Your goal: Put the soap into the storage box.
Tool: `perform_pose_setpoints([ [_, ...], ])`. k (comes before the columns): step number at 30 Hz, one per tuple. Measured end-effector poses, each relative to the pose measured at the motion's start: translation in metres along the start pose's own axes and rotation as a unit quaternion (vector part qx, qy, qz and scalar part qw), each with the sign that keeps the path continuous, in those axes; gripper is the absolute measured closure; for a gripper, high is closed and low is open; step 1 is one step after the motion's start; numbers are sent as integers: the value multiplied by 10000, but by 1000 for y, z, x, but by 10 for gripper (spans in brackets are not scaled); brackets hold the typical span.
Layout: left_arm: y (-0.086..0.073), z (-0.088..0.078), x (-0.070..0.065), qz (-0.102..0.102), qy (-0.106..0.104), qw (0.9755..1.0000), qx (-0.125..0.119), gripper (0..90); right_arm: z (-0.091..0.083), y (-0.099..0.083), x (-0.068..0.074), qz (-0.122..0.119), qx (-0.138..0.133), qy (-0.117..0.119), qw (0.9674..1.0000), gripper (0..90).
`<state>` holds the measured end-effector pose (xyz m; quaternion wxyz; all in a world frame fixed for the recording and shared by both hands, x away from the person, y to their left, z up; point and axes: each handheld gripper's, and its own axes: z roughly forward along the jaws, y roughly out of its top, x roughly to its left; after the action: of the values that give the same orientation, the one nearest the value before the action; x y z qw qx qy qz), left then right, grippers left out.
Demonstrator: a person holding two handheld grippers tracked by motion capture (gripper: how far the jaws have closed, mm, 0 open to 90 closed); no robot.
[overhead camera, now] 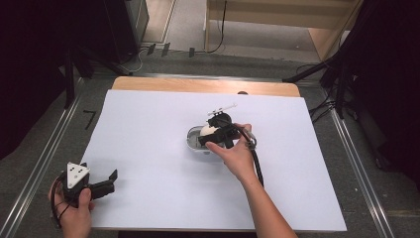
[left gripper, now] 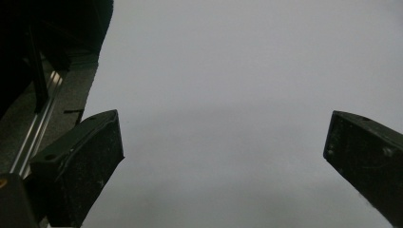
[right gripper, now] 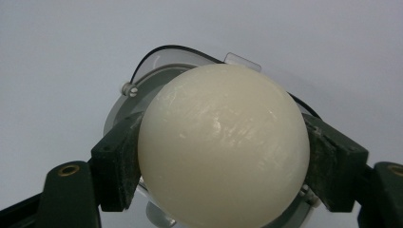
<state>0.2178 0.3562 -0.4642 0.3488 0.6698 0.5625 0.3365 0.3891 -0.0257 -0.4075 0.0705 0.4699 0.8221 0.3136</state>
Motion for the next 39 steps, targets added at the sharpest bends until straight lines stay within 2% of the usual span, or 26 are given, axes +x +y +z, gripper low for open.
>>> perform_pose_setpoints([
  [31,0,0,0,3,-13,10000,11,0,16,0,0,236,231,14,9995,243],
  [39,0,0,0,7,-10,10000,16,0,21,-1,2,187,303,56,9993,242],
])
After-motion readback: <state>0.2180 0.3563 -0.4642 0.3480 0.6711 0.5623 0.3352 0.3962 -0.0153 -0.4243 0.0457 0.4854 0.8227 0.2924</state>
